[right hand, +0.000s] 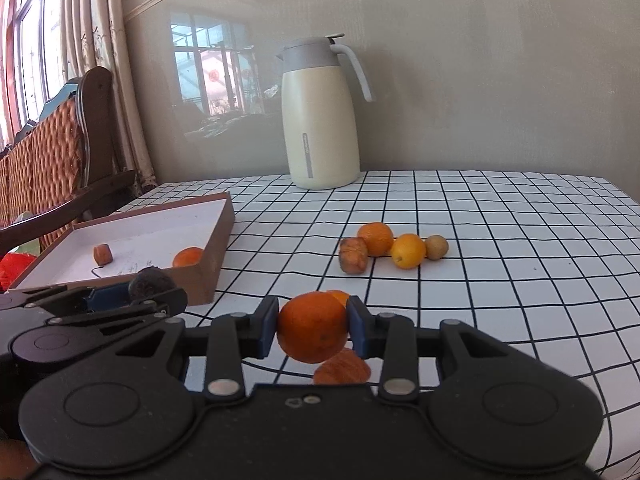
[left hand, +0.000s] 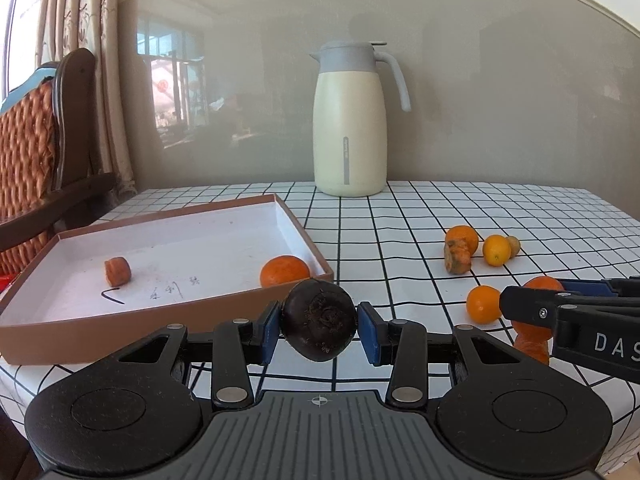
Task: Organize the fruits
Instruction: 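Carry the dark brown fruit and the orange over the cardboard box with both tools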
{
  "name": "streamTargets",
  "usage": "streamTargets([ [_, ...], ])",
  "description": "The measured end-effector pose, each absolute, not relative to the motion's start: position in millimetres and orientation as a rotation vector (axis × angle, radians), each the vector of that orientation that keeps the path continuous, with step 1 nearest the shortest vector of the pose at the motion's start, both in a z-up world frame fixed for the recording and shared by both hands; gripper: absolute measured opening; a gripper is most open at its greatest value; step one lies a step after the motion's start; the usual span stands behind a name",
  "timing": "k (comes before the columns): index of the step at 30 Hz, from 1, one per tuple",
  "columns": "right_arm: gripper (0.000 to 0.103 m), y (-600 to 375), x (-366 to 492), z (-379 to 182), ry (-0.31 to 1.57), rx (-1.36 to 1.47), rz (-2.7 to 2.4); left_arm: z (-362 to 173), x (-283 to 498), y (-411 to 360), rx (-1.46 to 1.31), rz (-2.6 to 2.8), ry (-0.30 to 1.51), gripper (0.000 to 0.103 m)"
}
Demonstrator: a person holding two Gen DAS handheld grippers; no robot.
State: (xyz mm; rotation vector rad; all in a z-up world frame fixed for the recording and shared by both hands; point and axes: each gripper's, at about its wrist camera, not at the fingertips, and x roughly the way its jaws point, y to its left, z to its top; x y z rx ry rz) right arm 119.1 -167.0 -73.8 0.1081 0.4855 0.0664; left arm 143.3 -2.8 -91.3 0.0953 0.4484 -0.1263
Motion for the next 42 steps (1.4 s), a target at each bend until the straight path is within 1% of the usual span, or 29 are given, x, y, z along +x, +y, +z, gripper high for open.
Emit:
streamTargets([
  [21, 0.029, -94.6, 134.9, -55.6, 0.398, 0.08, 0.241, -74.2, 126.1, 91.6, 0.012, 0.08, 0.372, 0.042],
  [31, 0.029, -63.8, 154.5, -44.1, 0.352, 0.053, 0.29, -67.9, 133.2, 139.3, -0.028, 0.191, 0.349, 0.042],
  [42, 0.029, -41.3, 177.1, -43.4, 0.338, 0.046, 0.317, -65.5, 152.7, 169.2, -0.044, 0.257, 0.342, 0.042],
])
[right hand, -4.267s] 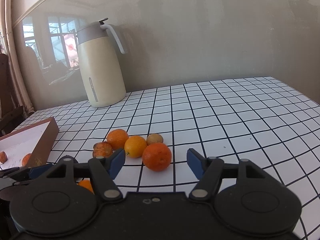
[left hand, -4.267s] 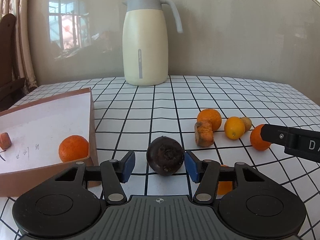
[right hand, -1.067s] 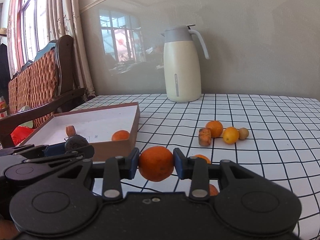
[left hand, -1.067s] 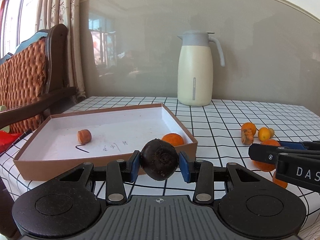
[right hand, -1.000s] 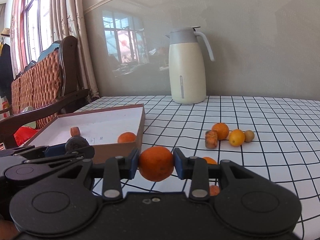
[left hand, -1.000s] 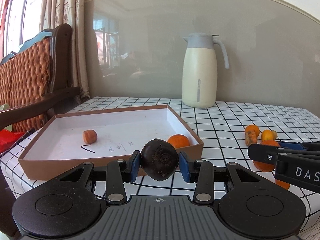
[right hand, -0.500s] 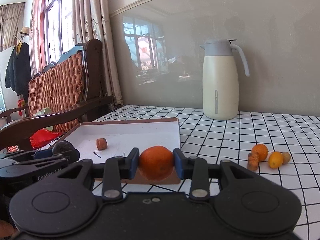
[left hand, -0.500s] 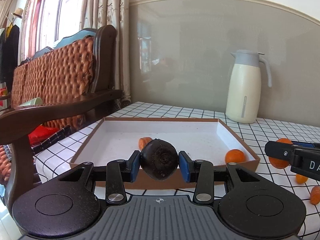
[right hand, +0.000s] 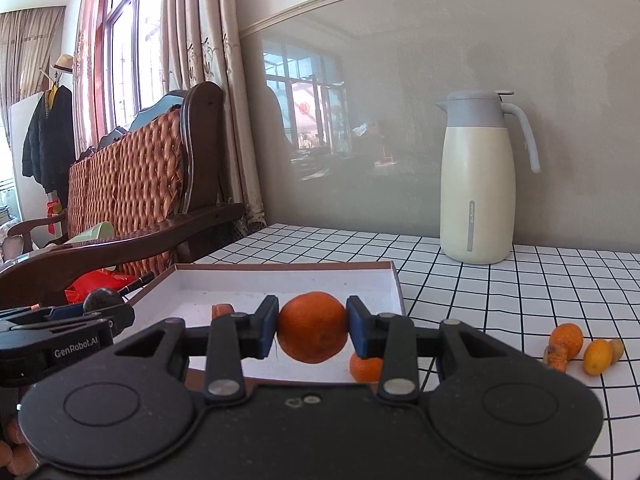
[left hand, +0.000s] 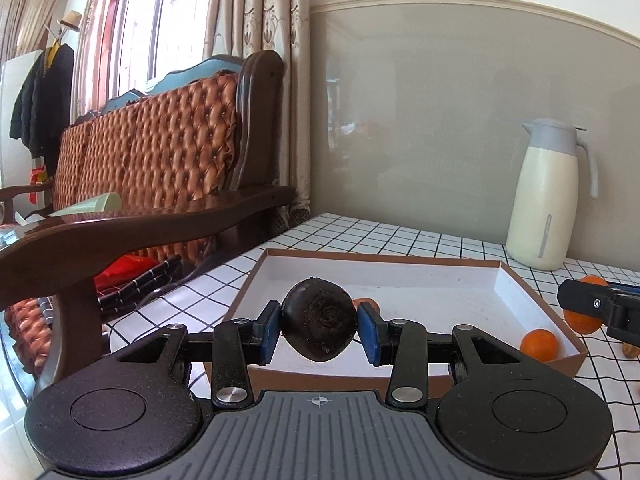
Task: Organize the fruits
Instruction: 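Carry the dark brown fruit and the orange over the cardboard box with both tools, then open the left tool over the box while the right tool releases the orange into it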
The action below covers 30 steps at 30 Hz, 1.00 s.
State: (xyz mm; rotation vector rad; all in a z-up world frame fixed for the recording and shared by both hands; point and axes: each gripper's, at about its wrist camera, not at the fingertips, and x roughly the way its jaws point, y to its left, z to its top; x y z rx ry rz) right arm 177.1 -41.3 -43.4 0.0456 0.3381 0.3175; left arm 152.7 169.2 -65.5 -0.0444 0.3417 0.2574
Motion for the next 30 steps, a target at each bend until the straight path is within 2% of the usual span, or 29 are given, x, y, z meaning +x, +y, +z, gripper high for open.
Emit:
streamTargets([
  [27, 0.029, -33.0, 232.2, -67.9, 0.4, 0.05, 0.281, -73.1, 197.9, 194.0, -0.091, 0.306, 0.379, 0.042],
  [29, 0.031, -33.3, 235.5, -68.4, 0.399, 0.049, 0.271, -73.9, 200.9, 194.6, -0.092, 0.313, 0.386, 0.042],
  [30, 0.035, -32.6, 236.7, -68.9, 0.401, 0.04, 0.258, -74.1, 202.4, 195.5, -0.097, 0.323, 0.389, 0.042],
])
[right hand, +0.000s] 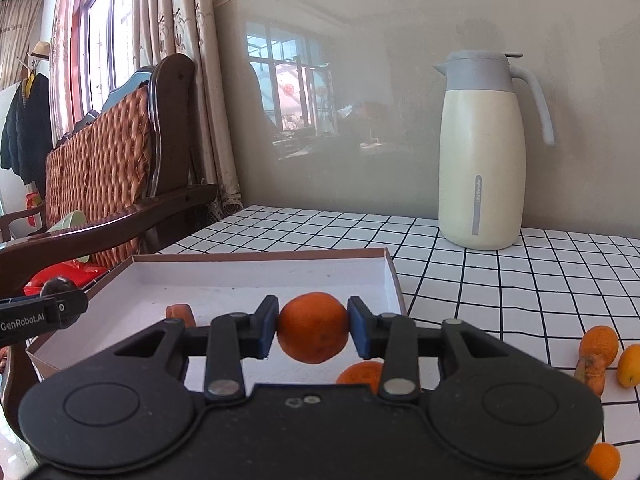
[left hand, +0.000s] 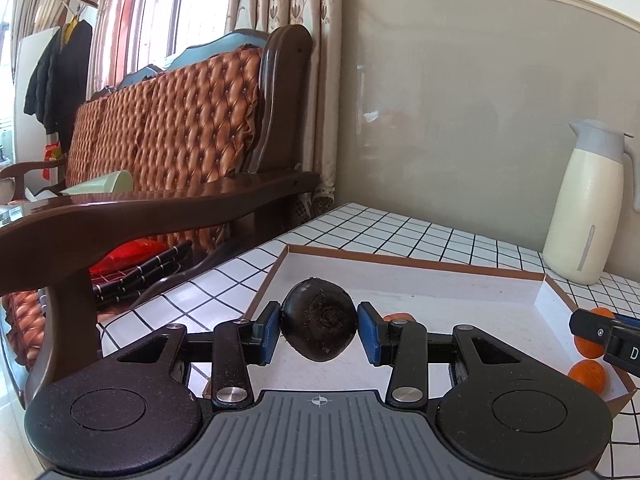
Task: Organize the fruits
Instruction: 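Open the left tool over the box while the right tool releases the orange into it, then move both open tools back from the box toward the remaining fruit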
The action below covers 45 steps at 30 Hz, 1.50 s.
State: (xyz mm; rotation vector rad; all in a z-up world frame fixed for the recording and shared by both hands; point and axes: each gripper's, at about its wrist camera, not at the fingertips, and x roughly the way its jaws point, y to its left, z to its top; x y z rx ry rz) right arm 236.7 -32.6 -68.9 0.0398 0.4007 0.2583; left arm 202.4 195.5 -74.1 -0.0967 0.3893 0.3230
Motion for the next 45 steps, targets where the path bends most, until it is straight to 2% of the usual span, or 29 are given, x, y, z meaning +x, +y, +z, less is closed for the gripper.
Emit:
streamTargets([
  [1, 0.061, -32.8, 236.4, -68.9, 0.389, 0.039, 0.233, -74.2, 203.3, 196.2, -0.1, 0.332, 0.391, 0.043],
  [2, 0.086, -34.3, 233.5, -67.7, 0.367, 0.046, 0.212, -73.4, 204.4, 196.5, -0.1, 0.332, 0.395, 0.054],
  [3, 0.088, -36.4, 229.1, -64.8, 0.327, 0.059, 0.191, -71.8, 204.0, 196.7, -0.101, 0.338, 0.391, 0.081],
  [5, 0.087, -39.2, 223.4, -56.8, 0.277, 0.06, 0.192, -65.9, 195.9, 194.4, -0.099, 0.374, 0.331, 0.102],
  [6, 0.088, -40.4, 221.1, -53.6, 0.262, 0.062, 0.19, -62.1, 192.5, 192.6, -0.089, 0.374, 0.304, 0.103],
  [8, 0.097, -44.3, 215.7, -49.3, 0.225, 0.076, 0.187, -57.0, 189.6, 189.9, -0.069, 0.377, 0.285, 0.103],
  [45, 0.097, -82.5, 189.3, -51.1, 0.292, 0.088, 0.209, -57.1, 172.3, 146.7, 0.061, 0.353, 0.275, 0.103],
])
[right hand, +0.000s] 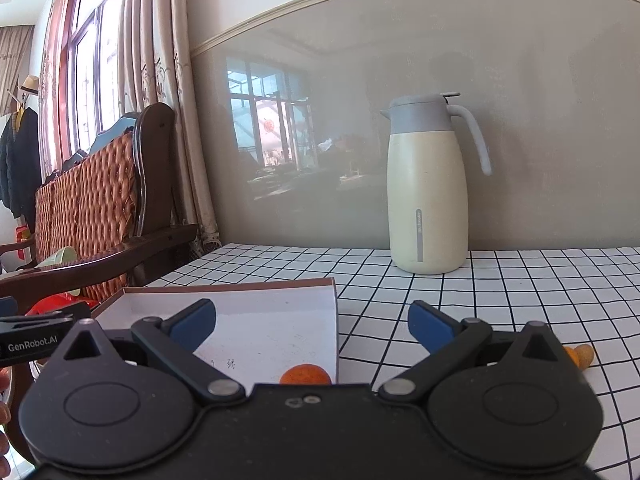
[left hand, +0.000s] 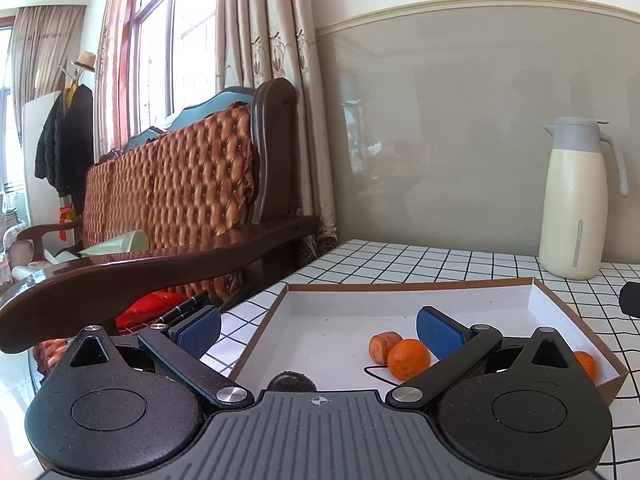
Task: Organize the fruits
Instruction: 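Move both open tools back from the box toward the remaining fruit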
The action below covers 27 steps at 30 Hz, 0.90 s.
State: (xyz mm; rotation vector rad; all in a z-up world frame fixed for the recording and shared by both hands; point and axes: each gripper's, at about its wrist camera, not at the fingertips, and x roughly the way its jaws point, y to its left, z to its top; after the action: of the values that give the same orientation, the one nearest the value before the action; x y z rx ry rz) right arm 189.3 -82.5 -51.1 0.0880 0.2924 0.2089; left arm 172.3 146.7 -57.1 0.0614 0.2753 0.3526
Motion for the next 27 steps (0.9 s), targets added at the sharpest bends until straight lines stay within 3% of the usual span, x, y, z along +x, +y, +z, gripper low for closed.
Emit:
streamTargets([
  [27, 0.097, -154.5, 109.9, -91.6, 0.379, -0.021, 0.014, -53.1, 149.6, 58.3, 0.097, 0.144, 0.244, 0.103],
])
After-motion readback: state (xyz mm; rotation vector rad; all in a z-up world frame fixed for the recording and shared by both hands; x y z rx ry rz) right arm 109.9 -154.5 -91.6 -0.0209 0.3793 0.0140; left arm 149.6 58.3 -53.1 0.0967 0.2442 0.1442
